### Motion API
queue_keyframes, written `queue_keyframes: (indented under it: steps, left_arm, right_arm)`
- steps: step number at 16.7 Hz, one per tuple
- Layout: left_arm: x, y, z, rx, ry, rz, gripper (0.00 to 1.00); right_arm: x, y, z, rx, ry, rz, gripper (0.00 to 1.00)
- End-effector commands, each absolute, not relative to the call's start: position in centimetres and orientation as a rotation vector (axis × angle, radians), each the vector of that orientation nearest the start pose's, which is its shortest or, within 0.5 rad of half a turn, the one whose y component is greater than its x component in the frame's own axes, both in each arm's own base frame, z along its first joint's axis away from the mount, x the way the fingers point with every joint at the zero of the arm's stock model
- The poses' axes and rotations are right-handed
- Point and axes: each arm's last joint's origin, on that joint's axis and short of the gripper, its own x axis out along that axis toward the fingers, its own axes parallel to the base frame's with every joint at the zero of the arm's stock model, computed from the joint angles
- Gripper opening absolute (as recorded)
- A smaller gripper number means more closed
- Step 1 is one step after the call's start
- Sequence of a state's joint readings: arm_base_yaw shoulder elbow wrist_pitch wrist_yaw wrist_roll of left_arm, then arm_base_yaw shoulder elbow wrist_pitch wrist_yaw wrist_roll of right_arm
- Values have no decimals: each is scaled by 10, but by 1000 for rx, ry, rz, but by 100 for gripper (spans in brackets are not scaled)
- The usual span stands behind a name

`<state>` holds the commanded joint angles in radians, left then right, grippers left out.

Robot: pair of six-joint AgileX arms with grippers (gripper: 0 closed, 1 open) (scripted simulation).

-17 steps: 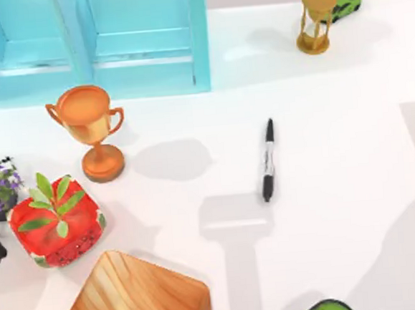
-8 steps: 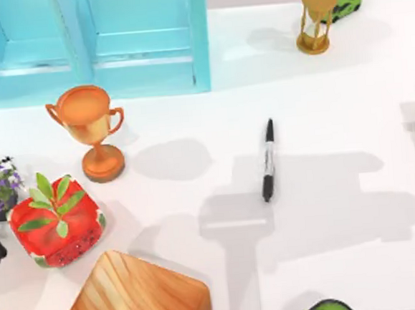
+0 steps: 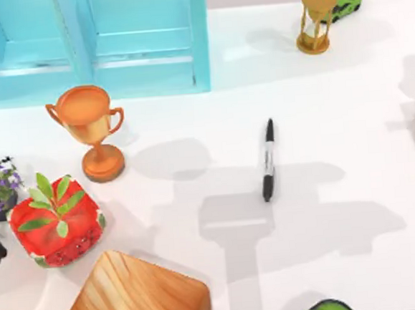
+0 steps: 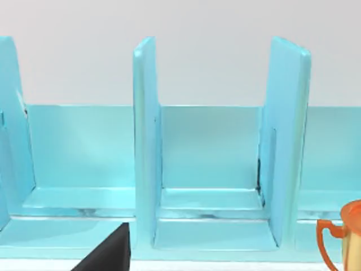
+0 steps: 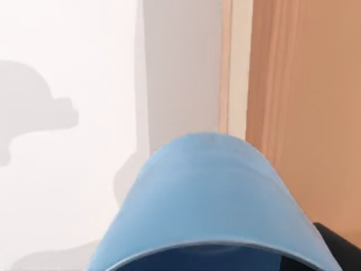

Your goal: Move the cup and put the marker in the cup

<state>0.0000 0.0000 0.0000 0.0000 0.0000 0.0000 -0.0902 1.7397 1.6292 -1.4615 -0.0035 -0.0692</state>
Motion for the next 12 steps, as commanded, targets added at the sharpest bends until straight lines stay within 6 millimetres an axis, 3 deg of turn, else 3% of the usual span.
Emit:
queue_keyframes:
  steps: [2, 4, 9, 12]
  left_arm:
    - [106, -1, 160, 0, 0, 0, 100]
    - [106, -1, 160, 0, 0, 0, 100]
    - [106, -1, 160, 0, 0, 0, 100]
    - [106, -1, 160, 0, 0, 0, 100]
  right_arm:
    - [330, -13, 286, 19, 1570, -9, 0]
    - [348, 11, 271, 23, 1570, -4, 0]
    - [380, 100, 219, 32, 1567, 15, 0]
    - [385, 120, 207, 38, 1560, 22, 0]
